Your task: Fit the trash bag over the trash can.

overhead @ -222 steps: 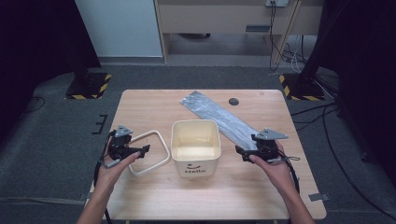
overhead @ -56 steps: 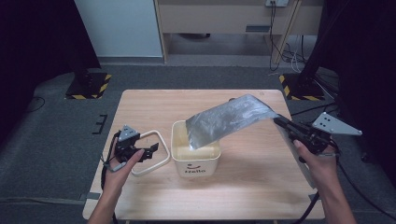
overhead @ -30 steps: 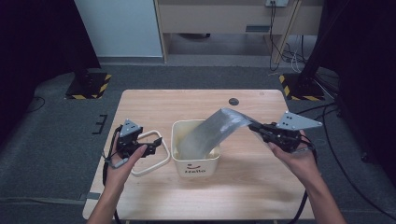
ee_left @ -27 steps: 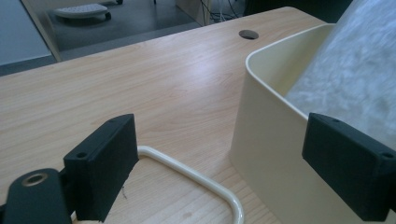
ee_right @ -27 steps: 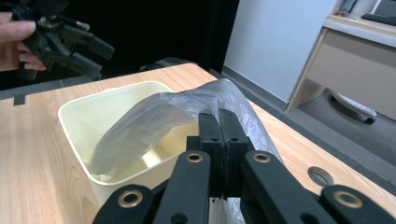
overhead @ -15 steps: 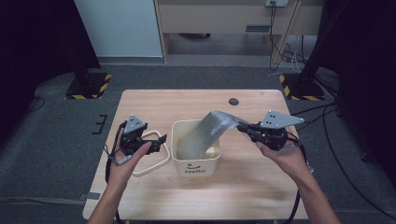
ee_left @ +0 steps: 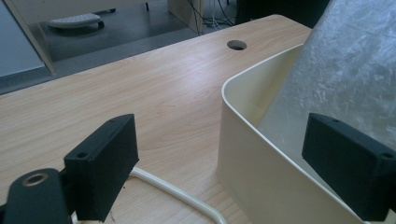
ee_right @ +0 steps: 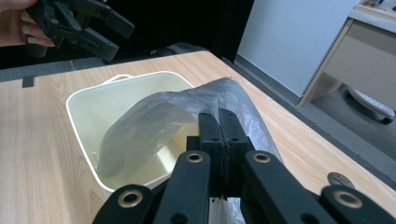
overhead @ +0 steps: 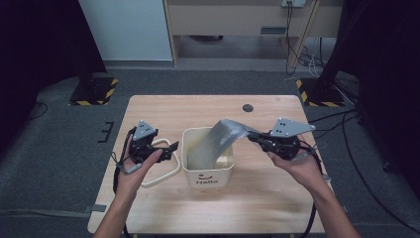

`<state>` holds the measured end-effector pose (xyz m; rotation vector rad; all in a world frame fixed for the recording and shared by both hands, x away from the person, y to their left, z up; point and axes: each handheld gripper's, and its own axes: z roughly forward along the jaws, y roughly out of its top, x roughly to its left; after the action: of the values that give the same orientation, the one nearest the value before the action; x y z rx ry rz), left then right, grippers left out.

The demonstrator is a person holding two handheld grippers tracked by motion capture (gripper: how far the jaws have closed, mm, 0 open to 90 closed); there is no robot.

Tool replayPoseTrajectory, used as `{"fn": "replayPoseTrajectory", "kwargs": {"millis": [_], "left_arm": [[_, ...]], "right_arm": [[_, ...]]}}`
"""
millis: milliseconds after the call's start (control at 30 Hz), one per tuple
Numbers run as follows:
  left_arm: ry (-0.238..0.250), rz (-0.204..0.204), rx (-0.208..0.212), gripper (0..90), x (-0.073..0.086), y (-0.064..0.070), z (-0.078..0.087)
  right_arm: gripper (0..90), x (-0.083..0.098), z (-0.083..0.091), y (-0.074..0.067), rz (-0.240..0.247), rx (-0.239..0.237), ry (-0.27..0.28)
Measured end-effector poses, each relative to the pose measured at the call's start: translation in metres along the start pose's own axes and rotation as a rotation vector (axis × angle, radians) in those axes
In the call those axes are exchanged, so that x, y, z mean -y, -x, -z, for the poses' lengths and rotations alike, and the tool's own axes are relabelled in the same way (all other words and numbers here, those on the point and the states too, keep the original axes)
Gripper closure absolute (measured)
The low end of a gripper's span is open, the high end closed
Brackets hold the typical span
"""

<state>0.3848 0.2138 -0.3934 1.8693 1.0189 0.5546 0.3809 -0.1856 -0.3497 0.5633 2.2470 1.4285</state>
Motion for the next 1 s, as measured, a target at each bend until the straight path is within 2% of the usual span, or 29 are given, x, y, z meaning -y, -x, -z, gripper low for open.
{"fn": "replayPoseTrajectory", "kwargs": {"millis": [300, 367, 700, 1000], "left_arm": [[0.004, -0.016, 0.014, 10.2, -0.008, 0.006, 0.0], [0.012, -0.01, 0.018, 10.2, -0.01, 0.008, -0.001], [-0.002, -0.02, 0.022, 9.4, -0.019, 0.018, -0.008], [-0.029, -0.065, 0.022, 9.5, -0.034, 0.033, -0.019]], "right_arm": [[90.0, 0.0, -0.007, -0.002, 0.002, -0.011, -0.004], [90.0, 0.0, -0.008, -0.002, 0.003, -0.015, -0.005], [90.0, 0.0, -0.013, -0.006, 0.006, -0.03, -0.003], [90.0, -0.002, -0.019, -0.012, 0.018, -0.051, -0.005]]}}
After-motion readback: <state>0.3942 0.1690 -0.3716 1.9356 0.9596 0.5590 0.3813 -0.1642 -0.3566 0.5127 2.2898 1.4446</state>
